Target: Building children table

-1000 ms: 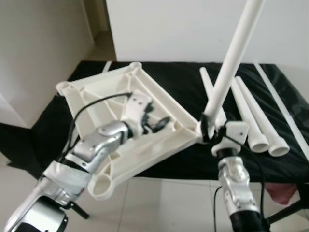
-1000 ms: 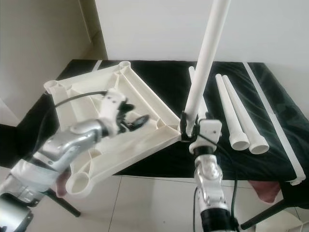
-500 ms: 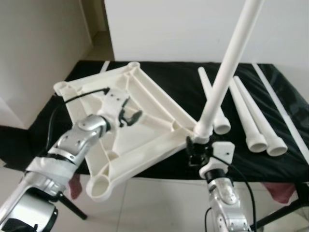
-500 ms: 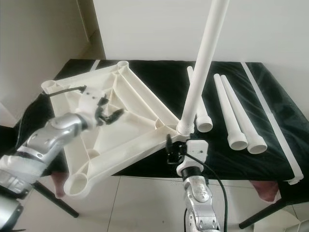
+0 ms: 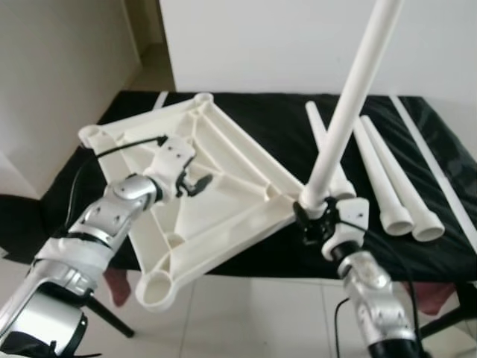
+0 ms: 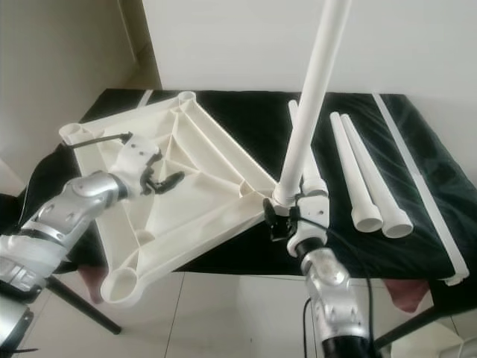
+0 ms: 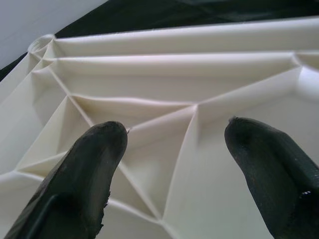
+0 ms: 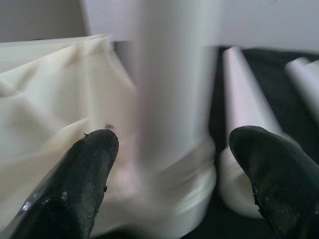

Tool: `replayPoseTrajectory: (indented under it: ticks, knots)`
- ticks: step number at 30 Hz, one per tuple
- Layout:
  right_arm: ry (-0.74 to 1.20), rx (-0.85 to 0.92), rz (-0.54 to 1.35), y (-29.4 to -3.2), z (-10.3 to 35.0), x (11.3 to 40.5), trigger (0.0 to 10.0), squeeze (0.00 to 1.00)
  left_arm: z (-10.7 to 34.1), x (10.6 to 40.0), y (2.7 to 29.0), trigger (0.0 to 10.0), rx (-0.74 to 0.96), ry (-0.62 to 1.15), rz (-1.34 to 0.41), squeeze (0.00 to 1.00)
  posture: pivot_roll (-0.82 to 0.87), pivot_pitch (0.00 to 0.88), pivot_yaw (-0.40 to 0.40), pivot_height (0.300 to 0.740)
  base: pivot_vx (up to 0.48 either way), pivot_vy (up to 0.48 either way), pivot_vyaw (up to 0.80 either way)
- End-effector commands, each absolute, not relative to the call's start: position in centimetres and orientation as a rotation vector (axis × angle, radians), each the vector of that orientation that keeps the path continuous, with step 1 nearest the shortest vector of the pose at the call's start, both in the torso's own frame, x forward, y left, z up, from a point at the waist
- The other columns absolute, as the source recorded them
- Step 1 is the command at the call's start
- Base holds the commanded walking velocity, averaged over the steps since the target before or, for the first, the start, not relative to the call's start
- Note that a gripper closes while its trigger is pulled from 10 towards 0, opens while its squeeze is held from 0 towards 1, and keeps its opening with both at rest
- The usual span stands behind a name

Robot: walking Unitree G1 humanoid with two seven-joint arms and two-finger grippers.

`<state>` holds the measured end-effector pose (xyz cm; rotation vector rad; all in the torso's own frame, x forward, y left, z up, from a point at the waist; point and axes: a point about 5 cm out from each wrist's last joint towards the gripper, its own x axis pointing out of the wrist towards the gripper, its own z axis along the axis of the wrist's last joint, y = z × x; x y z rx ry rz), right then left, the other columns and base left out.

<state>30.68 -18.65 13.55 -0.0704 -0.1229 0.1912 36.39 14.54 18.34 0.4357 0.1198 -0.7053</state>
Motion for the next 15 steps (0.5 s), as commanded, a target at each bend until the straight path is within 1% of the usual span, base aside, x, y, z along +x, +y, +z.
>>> replayPoseTrajectory:
  ticks: [1,3,12,15]
  knots:
    - [-0.109,-0.061,0.157,-19.4,13.2,31.0,10.0,0.0,17.9,35.8,14.6,10.0,0.489,0.175,-0.887,0.0,-0.03,0.034,0.045,0.74,0.0,0.0,0.0]
    - [-0.129,-0.082,0.11,-20.1,13.6,31.6,10.0,0.0,17.6,36.0,15.0,10.0,0.519,0.191,-0.879,0.0,-0.03,0.035,0.042,0.74,0.0,0.0,0.0]
    - [-0.136,-0.085,0.093,-20.2,13.7,31.8,10.0,0.0,17.6,36.0,15.1,10.0,0.522,0.191,-0.878,0.0,-0.03,0.034,0.041,0.74,0.0,0.0,0.0]
    - [-0.139,-0.078,0.173,-17.4,13.1,30.3,10.0,0.0,17.7,35.5,15.7,10.0,0.488,0.181,-0.88,0.0,-0.01,0.04,0.027,0.74,0.0,0.0,0.0]
